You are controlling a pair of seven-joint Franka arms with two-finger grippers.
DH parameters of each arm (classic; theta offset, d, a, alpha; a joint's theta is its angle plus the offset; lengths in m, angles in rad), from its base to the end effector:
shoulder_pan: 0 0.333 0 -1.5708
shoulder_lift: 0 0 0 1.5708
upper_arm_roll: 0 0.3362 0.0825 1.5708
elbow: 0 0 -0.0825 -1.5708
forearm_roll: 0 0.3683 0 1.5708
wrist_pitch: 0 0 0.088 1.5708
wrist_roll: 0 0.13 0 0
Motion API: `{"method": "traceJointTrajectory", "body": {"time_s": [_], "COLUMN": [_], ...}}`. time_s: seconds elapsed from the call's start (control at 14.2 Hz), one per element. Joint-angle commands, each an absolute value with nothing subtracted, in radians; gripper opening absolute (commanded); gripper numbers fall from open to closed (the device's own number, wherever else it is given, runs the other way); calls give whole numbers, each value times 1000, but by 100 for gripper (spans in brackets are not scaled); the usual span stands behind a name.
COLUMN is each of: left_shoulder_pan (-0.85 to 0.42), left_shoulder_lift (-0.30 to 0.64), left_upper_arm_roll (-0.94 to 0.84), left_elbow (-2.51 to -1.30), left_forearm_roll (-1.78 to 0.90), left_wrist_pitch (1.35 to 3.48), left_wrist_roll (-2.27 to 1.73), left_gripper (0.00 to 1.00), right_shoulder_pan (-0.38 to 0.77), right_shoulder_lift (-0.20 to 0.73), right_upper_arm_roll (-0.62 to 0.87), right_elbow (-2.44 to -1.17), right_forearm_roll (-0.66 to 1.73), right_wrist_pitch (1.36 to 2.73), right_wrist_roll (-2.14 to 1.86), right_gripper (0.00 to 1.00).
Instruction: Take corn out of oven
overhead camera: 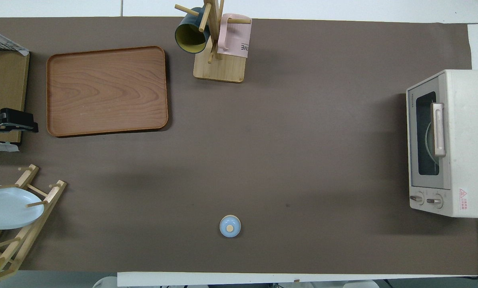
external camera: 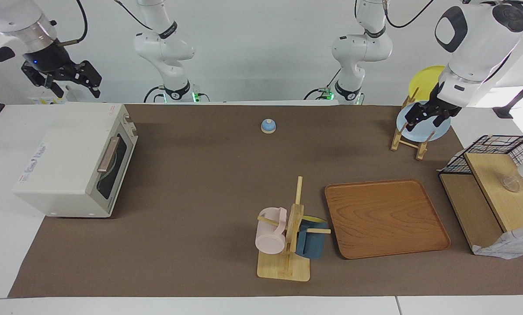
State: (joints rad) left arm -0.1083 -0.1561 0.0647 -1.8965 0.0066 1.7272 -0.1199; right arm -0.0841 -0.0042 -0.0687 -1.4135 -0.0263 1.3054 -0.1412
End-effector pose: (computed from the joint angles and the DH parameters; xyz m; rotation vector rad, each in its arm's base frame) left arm 0.4922 -0.0188 0.5658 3.1369 0.1167 -0.0216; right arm 0.4989 -0.0809 0.6718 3.1271 -0.0268 -0.1667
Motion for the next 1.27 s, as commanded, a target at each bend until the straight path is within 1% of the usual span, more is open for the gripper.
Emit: {"method": "traceJointTrajectory", "body": {"time_s": [0.0, 0.28, 0.42, 0.49, 0.56, 0.63, 0.71, 0.92, 1.06, 1.2], "left_shoulder_pan": [-94, -94, -94, -94, -94, -94, -94, -94, -94, -94], "left_shoulder_lift": [-155, -153, -155, -155, -153, -155, -153, -153, -153, -155], "left_upper_arm_roll": [54, 54, 54, 54, 54, 54, 54, 54, 54, 54], "left_elbow": [-1887, -1887, -1887, -1887, -1887, -1887, -1887, -1887, -1887, -1887], "left_forearm_roll": [17, 17, 17, 17, 17, 17, 17, 17, 17, 17], "left_wrist_pitch": [1707, 1707, 1707, 1707, 1707, 1707, 1707, 1707, 1707, 1707], "left_wrist_roll": [-110, -110, -110, -110, -112, -110, -110, -110, -110, -110], "left_gripper": [100, 100, 100, 100, 100, 100, 100, 100, 100, 100], "right_shoulder_pan": [-86, -78, -72, -71, -66, -61, -57, -38, -9, -12], "right_shoulder_lift": [-14, -15, -24, -25, -29, -50, -66, -32, -14, 9], "right_upper_arm_roll": [-74, -74, -74, -75, -75, -74, -74, -74, -74, -74], "right_elbow": [-1433, -1433, -1462, -1463, -1480, -1529, -1573, -1682, -1780, -1825], "right_forearm_roll": [-8, -18, -23, -23, -37, -47, -51, -90, -182, -198], "right_wrist_pitch": [1325, 1334, 1361, 1367, 1387, 1403, 1443, 1576, 1664, 1713], "right_wrist_roll": [-150, -153, -169, -169, -173, -173, -173, -178, -198, -198], "right_gripper": [100, 100, 100, 98, 62, 32, 0, 0, 0, 0]}}
